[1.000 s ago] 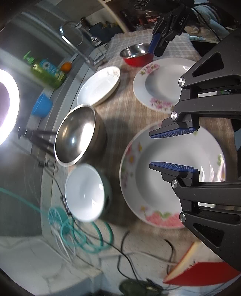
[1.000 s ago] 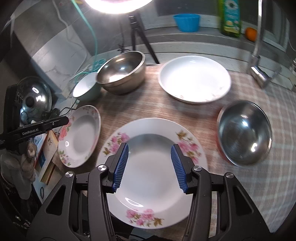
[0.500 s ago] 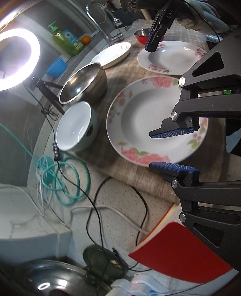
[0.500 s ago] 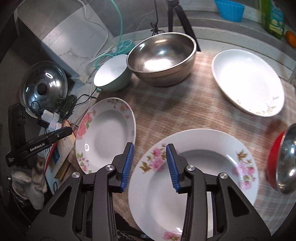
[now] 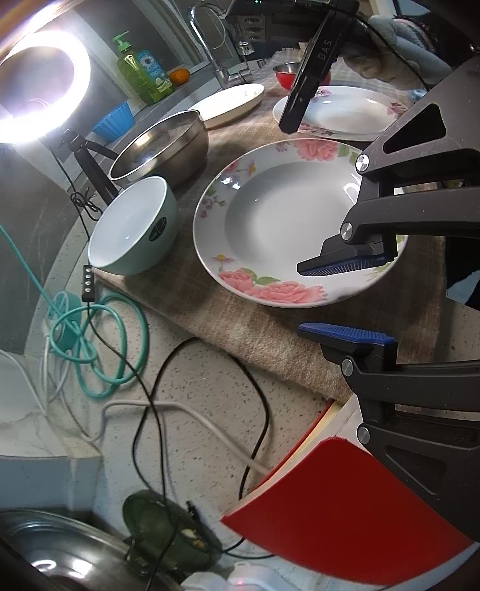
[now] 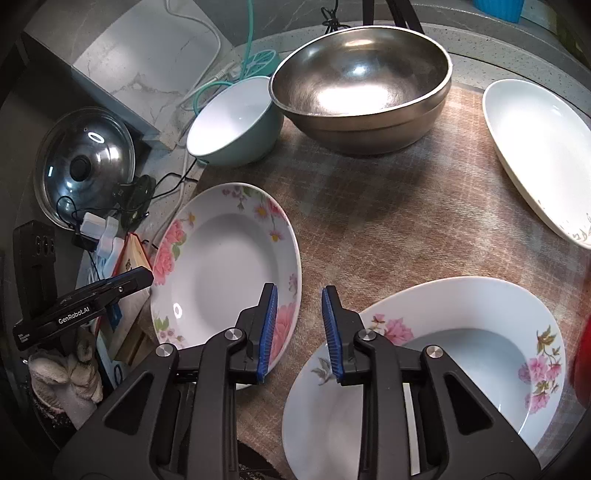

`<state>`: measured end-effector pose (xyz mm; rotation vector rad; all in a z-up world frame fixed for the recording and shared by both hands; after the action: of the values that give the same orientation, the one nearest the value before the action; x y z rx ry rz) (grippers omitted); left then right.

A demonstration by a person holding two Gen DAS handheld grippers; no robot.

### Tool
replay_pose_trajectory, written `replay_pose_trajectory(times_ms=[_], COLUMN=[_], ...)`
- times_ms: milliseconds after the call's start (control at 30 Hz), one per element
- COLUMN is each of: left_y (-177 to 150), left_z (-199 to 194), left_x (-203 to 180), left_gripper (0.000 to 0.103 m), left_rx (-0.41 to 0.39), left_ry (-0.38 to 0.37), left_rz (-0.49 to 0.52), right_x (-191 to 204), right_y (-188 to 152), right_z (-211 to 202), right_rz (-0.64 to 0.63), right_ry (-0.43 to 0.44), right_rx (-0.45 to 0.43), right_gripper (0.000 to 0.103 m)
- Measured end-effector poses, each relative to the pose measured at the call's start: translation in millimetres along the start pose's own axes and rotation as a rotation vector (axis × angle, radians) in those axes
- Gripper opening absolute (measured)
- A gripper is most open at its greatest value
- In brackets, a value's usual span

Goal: Organize plates and bowls

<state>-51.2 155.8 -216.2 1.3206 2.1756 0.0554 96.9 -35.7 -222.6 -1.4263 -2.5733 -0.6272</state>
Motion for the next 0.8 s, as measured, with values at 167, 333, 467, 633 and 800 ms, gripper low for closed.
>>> replay_pose_trajectory(times_ms=[167,333,467,633,800], left_y=[-1.3,-2.1,-1.6,-0.2,-0.5], left_z=[6.5,12.2,15.6,17.3,17.3], left_x=[1.1,3.7,3.4,1.1,-0.4], left_gripper=[0.019,0.015,0.013,0.012,0.012], left_rx=[0.018,0.031,0.041,0.042,0.045], left_ry=[-0.012,-0.02,-0.031,-0.022,-0.012], left_rz=[-0.006,-0.013,-0.014,-0.003,0.003], right_x=[2.4,1.4,2.2,4.1,6.6], right_y=[2.3,2.8,1.8,1.5,0.6], right_z=[8.3,15.4,19.7,20.2,19.1], right_rz=[-0.005,0.004,0.008,0.002,0.002], right_ry=[-0.002,0.008,0.026,0.017,0.003], right_rx=[0.018,0.037,0.05,0.047,0.044], right_gripper=[0.021,0.016,0.012,0.011,0.011])
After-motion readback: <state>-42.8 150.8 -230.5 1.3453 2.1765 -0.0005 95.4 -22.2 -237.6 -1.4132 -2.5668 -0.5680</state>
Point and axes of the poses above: each gripper's, at about its wrist camera, not at the fingertips, and z roughly the way its jaws point, x to its left, y to its top, the point moved 5 cm from there along z, roughly the way its jaws point, and after that the axes turned 8 degrees about -y, right-handed, at the moved point
